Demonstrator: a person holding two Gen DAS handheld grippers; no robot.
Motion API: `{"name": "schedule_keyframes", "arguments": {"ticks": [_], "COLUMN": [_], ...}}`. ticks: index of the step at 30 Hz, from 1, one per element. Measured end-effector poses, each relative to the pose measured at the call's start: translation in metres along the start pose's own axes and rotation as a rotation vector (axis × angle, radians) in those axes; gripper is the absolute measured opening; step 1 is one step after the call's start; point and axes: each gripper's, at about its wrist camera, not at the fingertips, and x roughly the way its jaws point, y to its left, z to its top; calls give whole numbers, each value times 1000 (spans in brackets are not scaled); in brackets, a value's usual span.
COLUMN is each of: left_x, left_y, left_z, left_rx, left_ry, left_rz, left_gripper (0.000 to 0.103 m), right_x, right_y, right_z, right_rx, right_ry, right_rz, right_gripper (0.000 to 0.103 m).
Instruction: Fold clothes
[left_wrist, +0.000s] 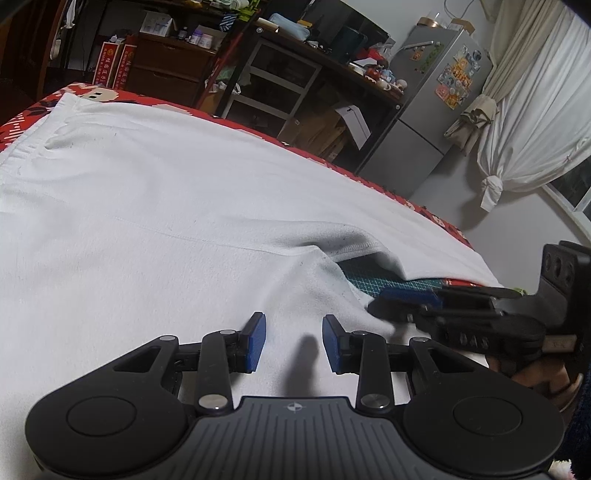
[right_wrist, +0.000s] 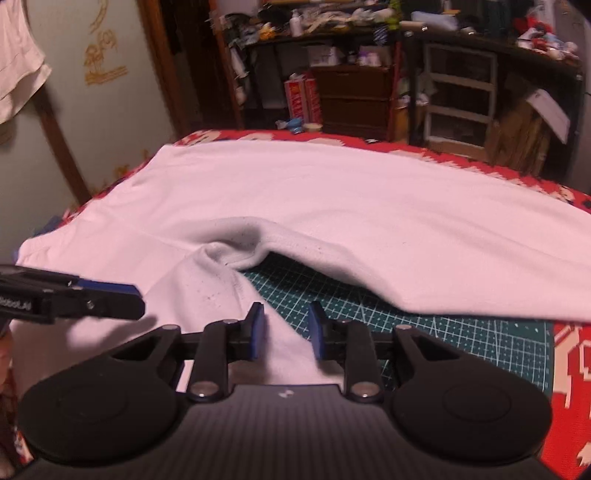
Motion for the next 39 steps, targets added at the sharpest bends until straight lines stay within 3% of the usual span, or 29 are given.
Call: {"name": "schedule_keyframes", "arguments": {"ticks": [2, 3, 5, 10, 13, 16, 19, 22, 25, 28, 30, 34, 39], "left_x": [0, 0, 0, -2, -4, -5, -11, -24, -43, -56, -64, -61, -55], "left_y": [0, 0, 0, -3, -1, -1, 3, 11, 17, 13, 9, -3, -17], "left_z": [0, 0, 0, 0, -1, 1, 3, 6, 7, 3, -1, -11, -24], "left_rx": [-4, -4, 3, -3, -8, -13, -12, -41, -42, -13, 10, 51, 100], "left_ry": [0, -1, 0, 18, 19, 28, 33, 31, 23, 20, 20, 59, 116], "left_rz": [-1, -1, 1, 17, 18, 23, 65, 102, 152, 203, 232, 273, 330], "left_gripper": [33, 33, 33, 33, 33, 33, 34, 35, 46, 63, 73, 90, 91], "right_x": [-3, -4, -6, -15, -32, -40, -55, -74, -88, -97, -102, -110, -112], "right_y": [6, 10, 12, 21, 15, 7, -4, -9, -6, 0, 4, 10, 21], "right_z": [-3, -5, -7, -11, -13, -22, -29, -34, -39, -45, -49, -59, -73], "right_rx": [-41, -60, -65, -105, -42, -15, 63, 110, 110, 114, 129, 161, 155], "right_ry": [13, 16, 15, -25, -45, -10, -34, -62, -69, -61, -52, -27, 16], "right_rz": [12, 9, 10, -72, -30, -34, -17, -22, -50, -79, -95, -118, -161], "right_gripper": [25, 13, 7, 4, 4, 0, 0, 8, 31, 59, 85, 100, 102]}}
